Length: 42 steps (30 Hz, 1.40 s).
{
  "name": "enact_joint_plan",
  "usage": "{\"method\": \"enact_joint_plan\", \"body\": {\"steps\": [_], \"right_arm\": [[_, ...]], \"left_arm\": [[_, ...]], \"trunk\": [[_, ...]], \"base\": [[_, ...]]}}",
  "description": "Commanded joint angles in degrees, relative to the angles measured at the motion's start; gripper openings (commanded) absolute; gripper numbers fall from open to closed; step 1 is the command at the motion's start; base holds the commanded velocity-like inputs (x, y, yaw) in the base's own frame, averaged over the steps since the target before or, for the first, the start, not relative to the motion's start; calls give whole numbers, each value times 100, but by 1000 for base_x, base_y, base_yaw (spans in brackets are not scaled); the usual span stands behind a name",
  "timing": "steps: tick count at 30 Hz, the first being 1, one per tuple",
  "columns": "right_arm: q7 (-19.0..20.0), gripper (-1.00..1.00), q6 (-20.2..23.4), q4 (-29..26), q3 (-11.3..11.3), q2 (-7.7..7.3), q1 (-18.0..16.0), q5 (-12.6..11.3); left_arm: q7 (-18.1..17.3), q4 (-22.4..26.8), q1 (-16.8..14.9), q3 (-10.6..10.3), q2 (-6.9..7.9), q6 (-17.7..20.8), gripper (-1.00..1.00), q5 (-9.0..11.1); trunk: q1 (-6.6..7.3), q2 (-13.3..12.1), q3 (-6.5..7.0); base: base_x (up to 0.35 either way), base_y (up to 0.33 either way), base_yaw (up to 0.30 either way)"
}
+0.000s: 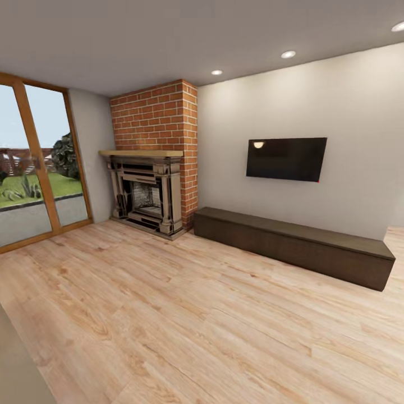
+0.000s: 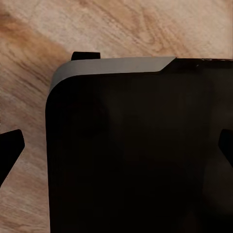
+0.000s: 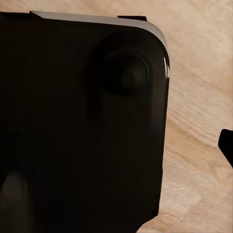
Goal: Turn on the radio receiver that's on the table in the living room.
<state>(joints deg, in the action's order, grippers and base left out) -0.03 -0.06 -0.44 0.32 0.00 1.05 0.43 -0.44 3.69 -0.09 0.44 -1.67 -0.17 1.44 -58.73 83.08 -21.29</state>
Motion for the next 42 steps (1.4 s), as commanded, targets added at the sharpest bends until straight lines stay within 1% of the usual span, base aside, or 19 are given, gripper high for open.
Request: {"method": "enact_joint_plan", "body": {"steps": [1, 4, 12, 17, 24, 42], "right_arm": [[11, 100, -3, 0, 1, 0, 0, 0], [-4, 100, -6, 0, 3, 0, 0, 1], [-14, 100, -15, 0, 3, 0, 0, 1], [-19, 100, -19, 0, -1, 1, 0, -1], [-21, 100, -21, 0, -5, 0, 0, -7], [-21, 100, -18, 0, -6, 0, 0, -8]], "left_arm": [[0, 0, 0, 0, 0, 0, 100, -1], [0, 0, -1, 0, 0, 0, 100, -3], [0, 7, 0, 0, -23, -7, 100, -3], [0, 8, 0, -1, -38, -8, 100, -3], [0, 9, 0, -8, -43, -9, 100, -3], [0, 9, 0, -9, -44, -9, 100, -3]], "trunk": [[0, 0, 0], [0, 0, 0], [0, 0, 0], [0, 0, 0], [0, 0, 0], [0, 0, 0]], "base": [[7, 0, 0], [40, 0, 0], [219, 0, 0], [74, 0, -60], [15, 0, -226], [1, 0, -277]]}}
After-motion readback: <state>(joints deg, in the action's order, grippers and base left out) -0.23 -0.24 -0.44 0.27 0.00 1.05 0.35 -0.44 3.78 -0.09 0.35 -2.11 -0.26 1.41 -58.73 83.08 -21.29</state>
